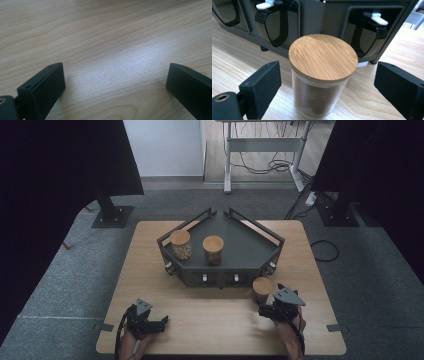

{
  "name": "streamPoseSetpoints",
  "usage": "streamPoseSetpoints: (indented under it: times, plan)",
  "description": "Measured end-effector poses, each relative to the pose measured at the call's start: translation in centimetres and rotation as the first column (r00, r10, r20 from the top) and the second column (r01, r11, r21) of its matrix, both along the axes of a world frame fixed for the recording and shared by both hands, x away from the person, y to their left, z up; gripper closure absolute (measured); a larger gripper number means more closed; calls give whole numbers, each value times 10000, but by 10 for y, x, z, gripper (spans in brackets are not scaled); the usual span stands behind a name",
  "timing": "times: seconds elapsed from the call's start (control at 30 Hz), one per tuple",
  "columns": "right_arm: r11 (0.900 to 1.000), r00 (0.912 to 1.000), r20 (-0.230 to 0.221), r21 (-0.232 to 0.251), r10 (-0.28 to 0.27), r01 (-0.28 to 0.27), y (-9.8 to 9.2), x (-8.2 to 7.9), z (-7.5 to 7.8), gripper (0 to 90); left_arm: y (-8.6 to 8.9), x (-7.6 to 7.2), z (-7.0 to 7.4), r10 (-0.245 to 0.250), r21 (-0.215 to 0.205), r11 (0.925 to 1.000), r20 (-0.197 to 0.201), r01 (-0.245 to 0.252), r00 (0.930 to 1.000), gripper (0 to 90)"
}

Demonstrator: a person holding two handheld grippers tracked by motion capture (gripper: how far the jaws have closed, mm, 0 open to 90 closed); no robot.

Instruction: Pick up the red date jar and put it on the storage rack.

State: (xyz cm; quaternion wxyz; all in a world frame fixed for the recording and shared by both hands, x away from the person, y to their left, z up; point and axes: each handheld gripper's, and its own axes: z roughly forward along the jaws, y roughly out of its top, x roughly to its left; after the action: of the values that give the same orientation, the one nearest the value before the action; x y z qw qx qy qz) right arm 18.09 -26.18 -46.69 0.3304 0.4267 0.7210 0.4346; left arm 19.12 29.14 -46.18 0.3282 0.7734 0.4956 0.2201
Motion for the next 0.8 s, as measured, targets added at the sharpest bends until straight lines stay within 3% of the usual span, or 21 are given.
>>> streamPoseSetpoints:
  times: [0.8]
  plan:
    - [9999, 9999, -89, 71, 124, -123, 8, 15, -3, 93, 0, 0, 0, 0, 1, 10000, -1, 0, 10000, 20]
